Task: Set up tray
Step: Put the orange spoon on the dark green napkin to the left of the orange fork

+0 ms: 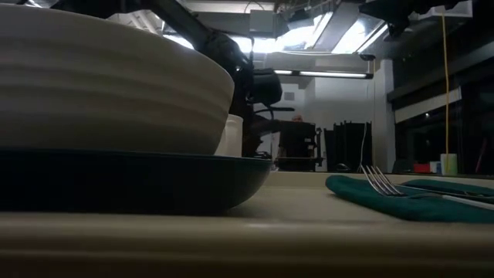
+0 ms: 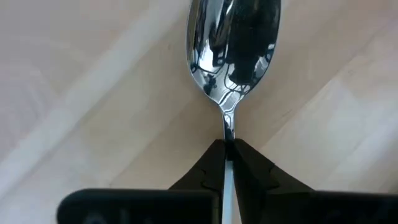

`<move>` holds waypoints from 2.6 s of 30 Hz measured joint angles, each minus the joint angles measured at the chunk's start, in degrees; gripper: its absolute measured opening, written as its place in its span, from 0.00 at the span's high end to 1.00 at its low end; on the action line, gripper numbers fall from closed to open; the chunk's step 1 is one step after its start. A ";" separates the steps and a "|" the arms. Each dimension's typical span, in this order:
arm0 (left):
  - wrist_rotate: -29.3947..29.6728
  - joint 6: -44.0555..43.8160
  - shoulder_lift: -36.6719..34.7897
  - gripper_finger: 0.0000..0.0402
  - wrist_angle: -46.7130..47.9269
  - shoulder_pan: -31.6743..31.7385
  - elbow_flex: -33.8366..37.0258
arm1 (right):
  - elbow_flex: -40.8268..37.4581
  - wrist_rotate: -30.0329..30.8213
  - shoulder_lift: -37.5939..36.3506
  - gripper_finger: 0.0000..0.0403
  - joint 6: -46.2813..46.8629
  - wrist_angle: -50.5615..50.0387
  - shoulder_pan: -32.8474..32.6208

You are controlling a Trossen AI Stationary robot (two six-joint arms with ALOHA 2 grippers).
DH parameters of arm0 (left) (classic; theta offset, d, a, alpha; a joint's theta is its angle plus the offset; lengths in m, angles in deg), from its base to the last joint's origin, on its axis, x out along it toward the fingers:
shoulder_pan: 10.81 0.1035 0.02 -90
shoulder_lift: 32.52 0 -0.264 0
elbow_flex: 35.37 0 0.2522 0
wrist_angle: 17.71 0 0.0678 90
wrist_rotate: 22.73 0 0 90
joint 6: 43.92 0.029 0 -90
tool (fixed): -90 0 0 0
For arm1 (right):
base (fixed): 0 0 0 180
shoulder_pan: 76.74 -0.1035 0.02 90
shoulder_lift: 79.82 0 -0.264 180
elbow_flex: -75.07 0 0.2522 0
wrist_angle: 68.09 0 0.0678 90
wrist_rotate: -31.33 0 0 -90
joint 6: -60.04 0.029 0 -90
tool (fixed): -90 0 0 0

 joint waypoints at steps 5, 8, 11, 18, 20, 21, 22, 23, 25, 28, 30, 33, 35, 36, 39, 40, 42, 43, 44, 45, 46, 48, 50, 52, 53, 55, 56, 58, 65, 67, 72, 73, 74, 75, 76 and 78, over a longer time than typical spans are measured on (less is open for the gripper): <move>0.20 1.21 0.00 0.98 0.98 -0.71 -2.34 | 0.00 0.00 0.01 0.56 0.29 -0.01 0.01; 0.16 2.11 -0.07 0.98 1.75 -1.48 -4.58 | 0.00 0.00 0.00 0.56 0.39 -0.02 0.00; 0.10 3.12 -0.07 0.99 4.54 -1.99 -7.89 | 0.00 0.02 0.00 0.56 0.99 -0.04 0.00; 1.89 8.42 -0.22 0.99 13.99 -2.86 -19.79 | 0.00 0.09 0.00 0.56 6.04 -2.97 0.00; 3.51 9.74 -0.26 0.99 17.29 -3.21 -23.65 | 0.00 0.17 0.00 0.56 7.84 -4.60 0.01; 4.11 10.17 -0.26 0.99 18.93 -3.36 -25.54 | 0.00 0.21 0.00 0.56 8.83 -5.57 0.00; 4.76 10.56 -0.26 0.99 20.29 -3.56 -27.17 | 0.00 0.18 0.00 0.56 9.87 -6.50 0.01; 5.62 10.85 -0.26 0.99 21.63 -3.84 -28.87 | 0.00 0.20 0.00 0.56 11.19 -7.28 0.00; 7.28 11.13 -0.26 0.99 23.99 -4.45 -31.86 | 0.00 0.21 0.01 0.56 13.77 -8.36 0.02; 9.34 10.65 -0.37 0.99 26.75 -5.72 -35.48 | 0.00 0.13 0.02 0.56 15.44 -8.85 0.00; 10.29 9.39 -0.37 0.99 27.66 -6.97 -37.14 | 0.00 0.13 0.00 0.56 15.42 -8.85 0.00; 12.27 6.66 -0.37 0.99 27.73 -9.07 -38.64 | 0.00 0.09 0.00 0.56 15.25 -8.88 0.00; 14.17 4.37 -0.37 0.99 27.94 -10.81 -39.53 | 0.00 -0.45 0.00 0.56 15.06 -9.02 0.00; 15.24 3.34 -0.37 0.99 28.16 -11.69 -40.04 | 0.00 -1.10 0.00 0.56 15.00 -9.15 0.00; 17.72 -0.85 -0.37 0.99 28.58 -14.82 -41.62 | 0.00 -2.63 0.00 0.56 14.14 -9.31 0.00; 18.54 -2.48 -0.37 0.99 28.58 -15.95 -42.08 | 0.00 -3.02 0.00 0.56 13.83 -9.58 -0.02; 20.41 -6.48 -0.49 0.99 28.42 -18.21 -42.26 | 0.00 -3.51 0.00 0.56 13.43 -10.55 -0.02; 21.01 -8.52 -0.74 0.99 28.33 -19.28 -42.22 | 0.00 -3.52 0.00 0.56 13.04 -11.23 -0.02; 21.66 -10.57 -0.96 0.99 28.58 -20.39 -42.20 | 0.00 -3.54 0.00 0.56 12.39 -12.08 -0.02; 22.55 -12.55 -1.22 0.99 28.57 -21.52 -42.20 | 0.00 -3.57 0.00 0.56 12.15 -12.86 -0.02; 23.33 -14.51 -1.42 0.99 28.53 -22.58 -42.22 | 0.00 -3.77 0.00 0.56 11.98 -13.58 -0.02; 24.61 -18.41 -1.47 0.99 28.67 -24.67 -42.25 | 0.00 -4.06 0.02 0.56 11.58 -14.84 -0.02; 25.57 -21.95 -1.49 0.99 29.34 -26.72 -42.20 | 0.00 -4.61 0.00 0.56 10.74 -15.47 -0.02; 26.02 -24.85 -1.66 0.99 29.13 -28.67 -42.20 | 0.00 -5.52 0.01 0.56 10.47 -15.59 -0.02; 26.07 -26.10 -1.68 0.99 29.16 -29.63 -42.20 | 0.00 -5.56 0.02 0.56 10.50 -15.47 -0.02; 26.58 -28.57 -1.68 0.99 29.27 -31.53 -42.20 | 0.00 -5.62 0.00 0.56 10.89 -15.06 -0.02; 27.04 -29.65 -1.68 0.99 29.32 -32.44 -42.20 | 0.00 -5.62 0.00 0.56 11.37 -14.92 -0.02; 28.48 -32.21 -1.68 0.99 29.31 -34.22 -42.20 | 0.00 -5.62 0.00 0.56 12.62 -14.53 -0.02; 33.25 -39.55 -1.68 0.99 28.25 -40.57 -42.20 | 0.00 -5.62 0.00 0.56 15.17 -14.21 -0.02; 35.06 -41.99 -1.68 0.99 28.19 -42.52 -42.20 | 0.00 -5.64 0.00 0.56 15.65 -14.21 -0.02; 38.94 -48.21 -1.57 0.99 25.61 -47.28 -40.56 | 0.00 -5.64 0.00 0.56 17.39 -14.20 -0.02; 39.12 -49.14 -1.46 0.99 24.77 -48.09 -39.82 | 0.00 -5.63 0.00 0.56 17.77 -14.19 -0.02; 39.02 -49.78 -1.34 0.99 23.61 -48.74 -39.04 | 0.00 -5.62 0.00 0.56 17.94 -14.21 -0.02; 38.88 -50.65 -1.05 0.99 22.10 -49.28 -38.25 | 0.00 -5.62 0.00 0.56 17.94 -14.20 0.00; 38.63 -51.78 -0.81 0.99 20.14 -49.63 -37.35 | 0.00 -5.62 0.00 0.56 17.98 -14.17 0.00; 38.27 -53.82 -0.05 0.99 17.21 -50.06 -35.78 | 0.00 -5.63 0.01 0.56 18.15 -14.04 0.00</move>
